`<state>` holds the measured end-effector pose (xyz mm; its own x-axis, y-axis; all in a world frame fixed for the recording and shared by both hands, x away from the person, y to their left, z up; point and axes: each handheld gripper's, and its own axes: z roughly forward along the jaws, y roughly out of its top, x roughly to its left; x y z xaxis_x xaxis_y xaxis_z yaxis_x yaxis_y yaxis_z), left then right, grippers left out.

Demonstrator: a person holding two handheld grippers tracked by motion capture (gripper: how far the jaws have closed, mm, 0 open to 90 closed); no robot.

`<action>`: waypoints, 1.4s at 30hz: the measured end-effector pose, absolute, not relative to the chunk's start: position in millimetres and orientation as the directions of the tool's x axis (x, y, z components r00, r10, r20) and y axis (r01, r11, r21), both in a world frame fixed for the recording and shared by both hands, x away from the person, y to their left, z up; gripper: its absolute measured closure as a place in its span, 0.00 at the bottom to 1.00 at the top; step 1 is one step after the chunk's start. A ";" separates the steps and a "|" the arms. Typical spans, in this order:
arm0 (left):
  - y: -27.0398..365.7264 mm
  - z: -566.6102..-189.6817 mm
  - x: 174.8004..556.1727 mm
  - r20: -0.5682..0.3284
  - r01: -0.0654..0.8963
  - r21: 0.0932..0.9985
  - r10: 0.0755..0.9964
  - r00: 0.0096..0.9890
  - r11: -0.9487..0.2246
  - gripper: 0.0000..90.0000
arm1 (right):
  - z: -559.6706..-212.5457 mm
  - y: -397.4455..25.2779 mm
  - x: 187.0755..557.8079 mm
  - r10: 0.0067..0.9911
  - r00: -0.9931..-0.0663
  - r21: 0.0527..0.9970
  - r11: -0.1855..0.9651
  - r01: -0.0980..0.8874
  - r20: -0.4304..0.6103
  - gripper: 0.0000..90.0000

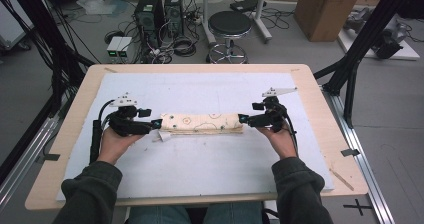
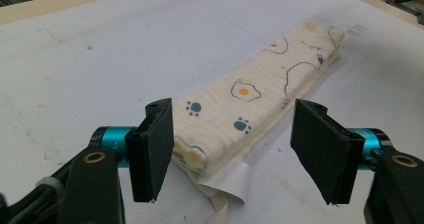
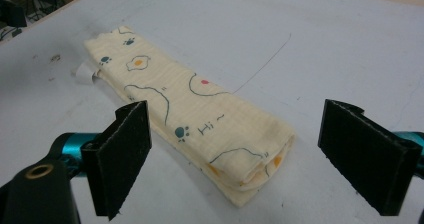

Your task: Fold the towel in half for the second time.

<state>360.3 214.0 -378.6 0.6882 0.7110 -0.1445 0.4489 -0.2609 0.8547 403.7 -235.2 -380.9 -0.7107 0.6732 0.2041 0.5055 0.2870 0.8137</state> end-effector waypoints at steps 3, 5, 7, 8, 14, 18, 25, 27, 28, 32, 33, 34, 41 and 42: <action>213.6 -377.0 356.6 -0.135 0.446 0.852 0.709 0.692 -0.273 0.37 | -378.6 -234.2 400.1 0.668 -0.718 0.816 0.297 0.496 0.193 0.14; 213.6 -376.2 354.0 -0.124 0.440 0.852 0.707 0.696 -0.284 0.36 | -377.5 -233.9 398.0 0.666 -0.723 0.819 0.302 0.488 0.185 0.14; 214.1 -376.3 350.7 -0.119 0.433 0.857 0.707 0.697 -0.282 0.36 | -376.5 -234.1 396.6 0.666 -0.724 0.818 0.307 0.487 0.181 0.14; 214.7 -377.1 349.1 -0.120 0.432 0.858 0.709 0.695 -0.278 0.36 | -376.4 -234.3 396.1 0.665 -0.725 0.819 0.307 0.485 0.180 0.14; 220.7 -381.0 342.5 -0.119 0.434 0.856 0.710 0.694 -0.280 0.35 | -374.3 -234.4 391.5 0.659 -0.732 0.822 0.314 0.476 0.172 0.14; 223.4 -379.9 337.2 -0.119 0.429 0.861 0.713 0.691 -0.273 0.34 | -374.9 -235.8 387.0 0.659 -0.732 0.824 0.313 0.473 0.170 0.14; 227.0 -383.5 328.1 -0.109 0.422 0.865 0.719 0.686 -0.272 0.33 | -381.6 -240.6 380.4 0.659 -0.731 0.825 0.306 0.474 0.176 0.14; 228.3 -385.2 326.2 -0.113 0.426 0.864 0.723 0.682 -0.266 0.33 | -382.6 -241.6 378.4 0.659 -0.732 0.823 0.311 0.476 0.174 0.14; 229.0 -386.1 325.2 -0.114 0.426 0.866 0.723 0.681 -0.264 0.33 | -382.8 -241.4 377.8 0.658 -0.732 0.821 0.310 0.480 0.179 0.14; 230.7 -388.0 320.6 -0.116 0.428 0.865 0.725 0.679 -0.263 0.33 | -382.7 -241.9 373.3 0.656 -0.735 0.823 0.315 0.472 0.170 0.14; 231.0 -387.9 320.1 -0.115 0.427 0.865 0.724 0.680 -0.263 0.33 | -383.2 -242.2 372.6 0.655 -0.736 0.824 0.317 0.471 0.169 0.14; 231.4 -387.8 319.1 -0.113 0.425 0.865 0.724 0.681 -0.265 0.32 | -383.7 -242.4 371.7 0.658 -0.734 0.823 0.316 0.472 0.169 0.14; 234.2 -388.1 312.3 -0.114 0.423 0.869 0.728 0.676 -0.256 0.32 | -391.2 -246.2 365.7 0.656 -0.735 0.820 0.320 0.475 0.170 0.14; 234.6 -388.3 311.4 -0.111 0.420 0.870 0.728 0.676 -0.257 0.32 | -392.1 -246.6 364.5 0.657 -0.735 0.819 0.323 0.474 0.167 0.14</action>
